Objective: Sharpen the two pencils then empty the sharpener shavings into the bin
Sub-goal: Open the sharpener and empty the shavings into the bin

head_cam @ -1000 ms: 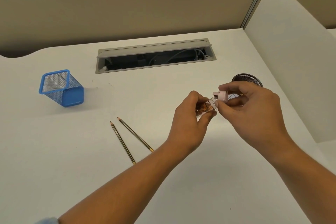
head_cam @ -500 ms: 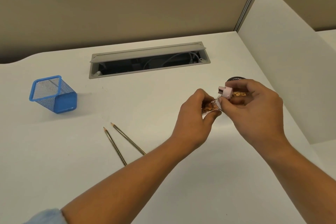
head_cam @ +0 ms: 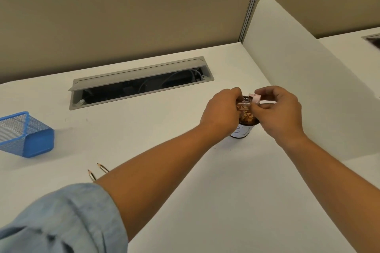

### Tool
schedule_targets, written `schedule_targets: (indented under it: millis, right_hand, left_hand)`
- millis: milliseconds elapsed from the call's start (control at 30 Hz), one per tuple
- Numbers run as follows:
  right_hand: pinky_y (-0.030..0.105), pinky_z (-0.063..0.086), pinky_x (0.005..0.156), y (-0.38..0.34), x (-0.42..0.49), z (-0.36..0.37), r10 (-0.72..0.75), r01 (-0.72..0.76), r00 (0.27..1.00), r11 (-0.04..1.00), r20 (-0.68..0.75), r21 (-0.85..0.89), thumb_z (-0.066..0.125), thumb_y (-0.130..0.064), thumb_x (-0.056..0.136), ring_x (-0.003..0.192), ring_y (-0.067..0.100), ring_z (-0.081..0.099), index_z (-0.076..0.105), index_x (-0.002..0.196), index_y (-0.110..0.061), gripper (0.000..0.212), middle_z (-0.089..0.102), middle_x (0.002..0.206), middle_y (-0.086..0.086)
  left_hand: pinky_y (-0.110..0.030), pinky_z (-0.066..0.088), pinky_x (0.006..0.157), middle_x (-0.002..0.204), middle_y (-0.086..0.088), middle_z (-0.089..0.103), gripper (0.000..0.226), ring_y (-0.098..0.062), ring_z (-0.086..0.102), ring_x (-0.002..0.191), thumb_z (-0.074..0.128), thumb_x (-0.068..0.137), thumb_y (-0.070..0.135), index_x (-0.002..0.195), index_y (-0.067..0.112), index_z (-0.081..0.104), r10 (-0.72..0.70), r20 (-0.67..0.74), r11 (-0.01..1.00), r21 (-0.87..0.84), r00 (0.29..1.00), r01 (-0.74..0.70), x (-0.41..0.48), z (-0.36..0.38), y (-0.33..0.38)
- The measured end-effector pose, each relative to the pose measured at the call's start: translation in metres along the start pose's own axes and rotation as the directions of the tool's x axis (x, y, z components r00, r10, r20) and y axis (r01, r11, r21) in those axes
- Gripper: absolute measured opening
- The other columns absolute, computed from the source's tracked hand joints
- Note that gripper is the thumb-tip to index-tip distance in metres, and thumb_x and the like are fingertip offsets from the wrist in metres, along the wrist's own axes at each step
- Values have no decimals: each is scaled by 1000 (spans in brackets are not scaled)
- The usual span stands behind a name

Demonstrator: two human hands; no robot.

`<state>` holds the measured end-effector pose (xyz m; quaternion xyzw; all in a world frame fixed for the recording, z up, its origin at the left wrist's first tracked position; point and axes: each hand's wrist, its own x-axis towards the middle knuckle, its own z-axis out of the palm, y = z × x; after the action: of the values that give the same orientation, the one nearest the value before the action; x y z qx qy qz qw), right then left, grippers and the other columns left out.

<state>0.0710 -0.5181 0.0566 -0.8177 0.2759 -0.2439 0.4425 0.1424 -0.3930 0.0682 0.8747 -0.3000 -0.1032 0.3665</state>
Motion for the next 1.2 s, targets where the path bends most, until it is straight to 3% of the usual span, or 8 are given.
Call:
schedule_targets:
  millis: [133, 267, 433, 500, 600, 833, 933, 1200]
  right_hand:
    - [-1, 43, 55, 10, 3, 2, 17, -16, 1000, 999, 18, -46, 74, -19, 83, 62, -18, 64, 67, 93, -28, 15, 64, 85, -25]
    - [1, 45, 55, 12, 3, -1, 18, -11, 997, 994, 72, -105, 73, -14, 84, 63, -15, 66, 68, 93, -30, 19, 68, 83, -21]
    - [31, 60, 70, 6, -1, -3, -15, 52, 992, 951, 122, -305, 70, -8, 81, 79, 18, 73, 74, 101, -24, 26, 76, 91, 1]
    - [36, 60, 72, 4, -3, -3, -26, 70, 991, 940, 135, -333, 70, -8, 81, 81, 24, 72, 75, 103, -23, 27, 77, 91, 2]
    - [31, 56, 70, 2, -5, -4, -42, 90, 990, 927, 138, -364, 70, -10, 82, 81, 24, 72, 75, 103, -21, 24, 77, 91, 3]
    - [25, 50, 68, 1, -6, -10, -66, 99, 992, 929, 105, -356, 70, -13, 86, 82, 22, 72, 75, 106, -21, 23, 77, 97, 2]
    - [23, 45, 60, 0, -7, -11, -98, 141, 987, 904, 125, -404, 70, -20, 85, 75, 22, 68, 75, 103, -25, 19, 73, 84, -1]
    - [21, 45, 60, 3, -5, -12, -62, 100, 991, 929, 117, -357, 69, -16, 86, 75, 22, 67, 75, 103, -21, 19, 69, 79, 0]
  left_hand:
    - [-27, 45, 72, 103, -6, 66, 32, -21, 60, 89, 70, 84, 3, 113, 17, 69, -10, 1, 999, 48, 1000, 10, 4, 4, -1]
    - [-29, 45, 72, 102, -6, 60, 31, -21, 54, 91, 69, 86, 8, 115, 19, 72, 42, -7, 988, 149, 999, -41, 6, 2, -4]
    - [-31, 41, 74, 102, -8, 57, 27, -23, 47, 92, 73, 83, 6, 109, 14, 73, 180, 0, 909, 383, 984, -166, 4, 2, 3]
    - [-31, 34, 73, 96, -6, 51, 23, -21, 40, 88, 74, 82, 7, 105, 11, 72, 223, 12, 875, 438, 975, -206, 4, 2, 9]
    - [-31, 27, 74, 92, -5, 40, 22, -26, 44, 96, 73, 84, 10, 105, 9, 71, 278, 66, 831, 484, 958, -274, 2, 2, 16]
    - [-32, 31, 75, 95, -8, 49, 27, -26, 46, 96, 78, 80, 14, 105, 10, 72, 292, 60, 796, 539, 955, -277, 0, -2, 18]
    - [-34, 29, 71, 94, -10, 55, 24, -27, 44, 89, 76, 79, 5, 102, 11, 72, 355, 59, 778, 535, 933, -330, -2, -4, 16]
    - [-38, 34, 81, 101, 3, 68, 30, -24, 51, 100, 75, 80, 19, 108, 26, 73, 263, -43, 793, 579, 964, -191, -1, -7, 7]
